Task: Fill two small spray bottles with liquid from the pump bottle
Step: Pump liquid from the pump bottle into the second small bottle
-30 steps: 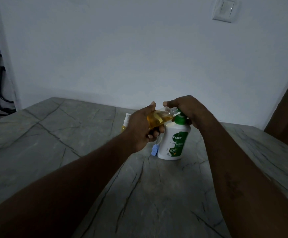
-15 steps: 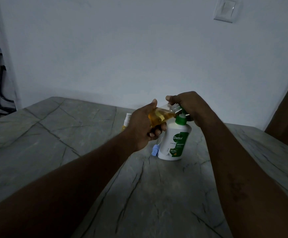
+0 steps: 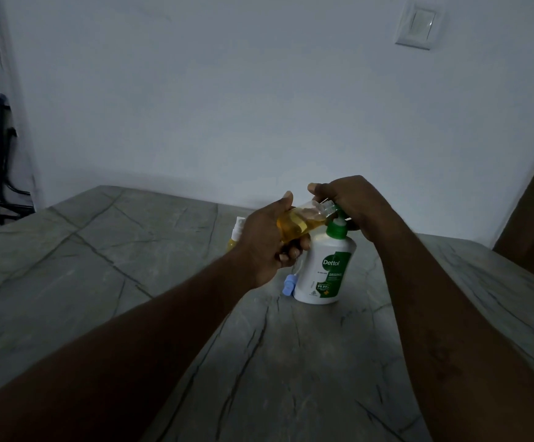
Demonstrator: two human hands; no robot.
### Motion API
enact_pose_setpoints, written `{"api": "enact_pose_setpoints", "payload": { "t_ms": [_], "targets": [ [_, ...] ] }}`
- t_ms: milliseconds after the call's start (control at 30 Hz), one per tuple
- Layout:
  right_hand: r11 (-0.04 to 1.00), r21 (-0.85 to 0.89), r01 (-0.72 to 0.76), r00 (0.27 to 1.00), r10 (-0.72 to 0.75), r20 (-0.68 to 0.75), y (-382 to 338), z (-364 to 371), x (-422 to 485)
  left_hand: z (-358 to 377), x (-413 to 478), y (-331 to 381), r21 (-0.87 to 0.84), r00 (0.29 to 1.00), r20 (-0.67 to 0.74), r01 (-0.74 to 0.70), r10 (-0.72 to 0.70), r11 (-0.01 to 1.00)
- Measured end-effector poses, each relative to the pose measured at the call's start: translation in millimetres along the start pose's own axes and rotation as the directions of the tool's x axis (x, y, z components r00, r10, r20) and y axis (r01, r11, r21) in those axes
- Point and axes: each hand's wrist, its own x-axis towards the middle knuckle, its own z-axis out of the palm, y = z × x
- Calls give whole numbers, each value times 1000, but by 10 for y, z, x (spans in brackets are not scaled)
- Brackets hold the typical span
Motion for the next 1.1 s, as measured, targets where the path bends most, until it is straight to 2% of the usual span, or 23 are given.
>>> {"api": "enact_pose_setpoints", "payload": {
  "t_ms": [100,333,500,700,867,1100],
  "targets": [
    [1000,-15,18,1000,-18,-16,-4,-6,5,7,15,-1,-3,1000,-2,3,-3,1000],
    [996,70,-53,998,49,51,5,5,-34,3,8,-8,5,1000,-18,13,-13,1000],
    [994,57,-93,994,90,63,54,52,-23,-14,-3,-5,18,1000,-26,18,-18,1000],
    [1000,-14,-24,999,24,-32,59,46,6,-10,8,-21,23,1000,-22,12,-12,1000],
    [997,-55,62,997,-65,-40,10,-18,10,-2,36,-17,9,1000,-9,-12,12,1000],
    [1000,18,-4,1000,4,0,15,4,20,-8,35,-27,9,1000,-17,-5,5,1000]
  ]
}}
